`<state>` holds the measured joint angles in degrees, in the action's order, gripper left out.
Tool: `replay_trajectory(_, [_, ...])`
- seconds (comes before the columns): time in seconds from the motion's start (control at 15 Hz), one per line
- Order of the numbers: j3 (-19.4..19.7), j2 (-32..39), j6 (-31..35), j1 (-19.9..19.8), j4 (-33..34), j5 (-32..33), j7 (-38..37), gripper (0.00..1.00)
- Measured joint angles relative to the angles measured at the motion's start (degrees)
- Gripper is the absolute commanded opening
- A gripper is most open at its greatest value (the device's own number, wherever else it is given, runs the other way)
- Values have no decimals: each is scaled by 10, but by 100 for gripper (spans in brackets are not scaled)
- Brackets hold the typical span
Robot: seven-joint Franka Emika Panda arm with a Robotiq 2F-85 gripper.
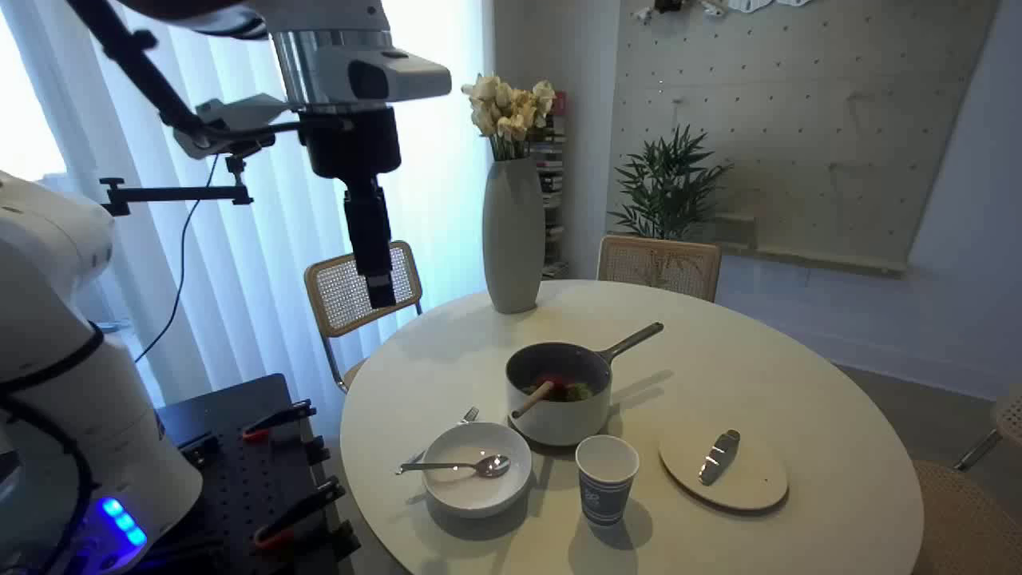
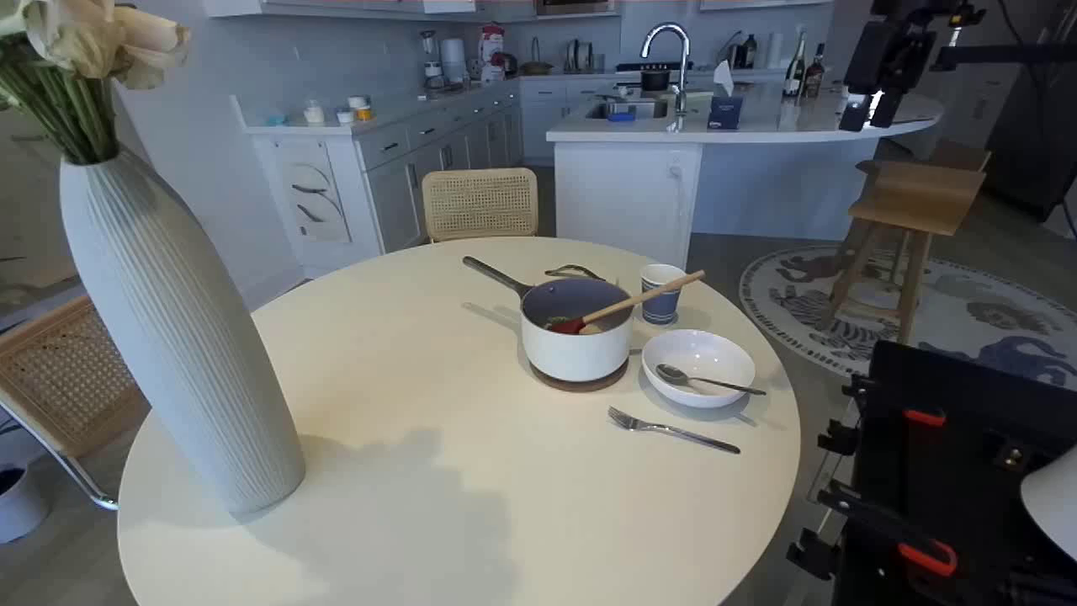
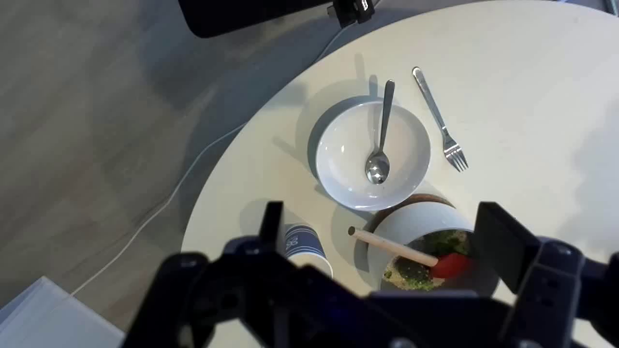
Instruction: Place the fork in the white bowl
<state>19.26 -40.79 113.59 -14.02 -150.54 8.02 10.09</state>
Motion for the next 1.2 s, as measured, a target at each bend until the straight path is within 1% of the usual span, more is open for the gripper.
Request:
replay_trajectory(0.53, [0,0,0,0,0,-1,0,100])
replay_trajectory(0.73, [-17,0,0,6,-3,-7,-1,100])
replay_trajectory(0.93, [-47,1,8,36,-16,-38,-2,100])
replay_trajectory(1.2, [-80,27,80,89,-49,-72,-4,100])
